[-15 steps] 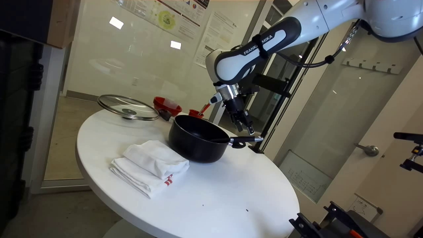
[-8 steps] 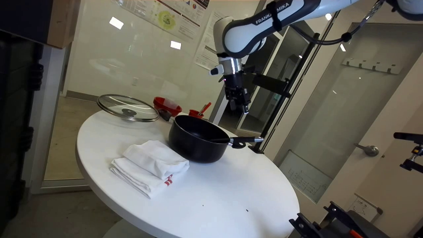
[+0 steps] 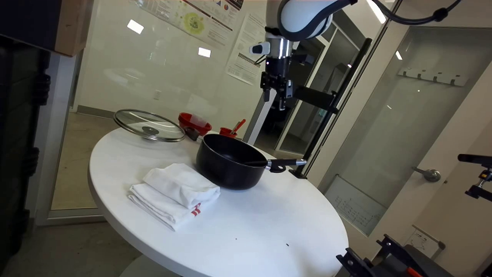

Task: Use the ladle to mix in the pot

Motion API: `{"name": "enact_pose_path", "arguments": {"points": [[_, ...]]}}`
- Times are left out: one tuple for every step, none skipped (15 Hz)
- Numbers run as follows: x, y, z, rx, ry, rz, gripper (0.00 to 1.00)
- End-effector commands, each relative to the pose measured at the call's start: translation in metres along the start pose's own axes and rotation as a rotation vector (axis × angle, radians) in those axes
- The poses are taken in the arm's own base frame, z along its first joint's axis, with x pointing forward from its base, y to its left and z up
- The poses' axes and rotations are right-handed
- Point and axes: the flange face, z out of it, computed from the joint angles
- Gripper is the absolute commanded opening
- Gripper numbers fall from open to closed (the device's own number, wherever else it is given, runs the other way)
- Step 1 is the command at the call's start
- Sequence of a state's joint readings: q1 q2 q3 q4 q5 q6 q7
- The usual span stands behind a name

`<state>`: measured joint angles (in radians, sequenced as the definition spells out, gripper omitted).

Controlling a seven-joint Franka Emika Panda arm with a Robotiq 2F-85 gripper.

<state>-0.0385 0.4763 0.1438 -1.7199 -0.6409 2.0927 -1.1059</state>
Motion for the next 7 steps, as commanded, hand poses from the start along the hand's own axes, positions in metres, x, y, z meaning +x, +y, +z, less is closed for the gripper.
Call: {"name": "enact_pose_path", "arguments": {"points": [[-0.005,-0.022,-0.03,-0.07,0.087,-0.045,1.0],[-0.002,-0.025,-0.033,-0.025,0.07,-0.053,1.0],[-0.002,-0.01,-0.023,-0.042,0.053,-0.025,1.0],[-0.002,-0.013,-0.028,-0.04,0.058,-0.031,1.0],[-0.001,-0.016,-0.03,-0.039,0.06,-0.034,1.0],[0.001,-0.017,-0.031,-0.039,0.06,-0.037,1.0],[0.001,-0.018,-0.031,-0.038,0.06,-0.038,1.0]]}}
